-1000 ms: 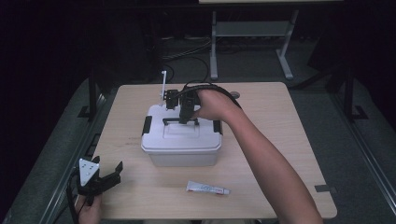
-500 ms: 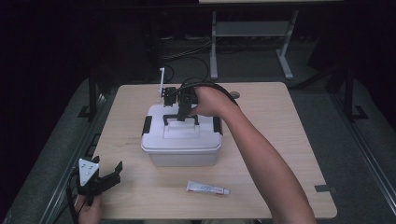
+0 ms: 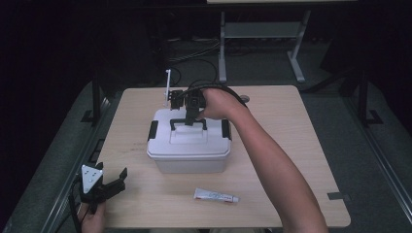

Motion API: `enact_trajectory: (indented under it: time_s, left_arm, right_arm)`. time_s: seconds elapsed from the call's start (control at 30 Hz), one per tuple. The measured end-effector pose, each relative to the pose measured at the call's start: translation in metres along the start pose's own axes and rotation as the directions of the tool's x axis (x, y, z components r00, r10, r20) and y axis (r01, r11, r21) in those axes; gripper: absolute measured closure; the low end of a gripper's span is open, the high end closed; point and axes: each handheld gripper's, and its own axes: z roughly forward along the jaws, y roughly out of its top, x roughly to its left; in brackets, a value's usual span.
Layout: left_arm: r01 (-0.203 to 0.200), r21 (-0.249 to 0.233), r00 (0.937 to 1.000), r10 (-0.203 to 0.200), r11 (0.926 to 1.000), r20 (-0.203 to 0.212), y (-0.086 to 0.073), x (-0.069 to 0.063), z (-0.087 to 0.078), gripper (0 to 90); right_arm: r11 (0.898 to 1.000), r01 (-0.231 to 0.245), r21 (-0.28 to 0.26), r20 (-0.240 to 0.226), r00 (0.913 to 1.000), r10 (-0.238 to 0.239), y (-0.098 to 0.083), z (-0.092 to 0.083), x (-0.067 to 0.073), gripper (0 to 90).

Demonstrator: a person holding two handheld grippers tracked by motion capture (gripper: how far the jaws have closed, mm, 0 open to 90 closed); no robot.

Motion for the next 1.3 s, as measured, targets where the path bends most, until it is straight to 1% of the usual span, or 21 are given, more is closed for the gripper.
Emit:
enact_trajectory:
  time_s: [0.17, 0.73, 1.07, 1.3]
  left_arm:
    - [0.003, -0.005, 1.0, -0.003, 1.0, -0.001, -0.0001, 0.0001, 0.0001, 15.0]
    - [0.001, -0.006, 1.0, -0.001, 1.0, -0.002, -0.0001, 0.0001, -0.0003, 15.0]
    - [-0.003, -0.002, 1.0, 0.003, 1.0, -0.005, -0.0003, 0.001, -0.0011, 15.0]
    - [-0.006, 0.001, 1.0, 0.006, 1.0, -0.006, -0.0004, 0.0012, -0.0013, 15.0]
  right_arm:
    - [1.0, 0.003, 0.012, -0.007, 1.0, -0.003, 0.0016, 0.0001, -0.0006, 83.2]
    - [1.0, 0.019, 0.014, -0.024, 0.9995, -0.018, 0.002, -0.0008, -0.0011, 83.9]
    - [1.0, 0.023, 0.005, -0.027, 0.9994, -0.023, 0.0027, -0.0034, -0.0016, 83.9]
    - [1.0, 0.016, -0.01, -0.024, 0.9996, -0.016, 0.0011, -0.0074, -0.0019, 83.9]
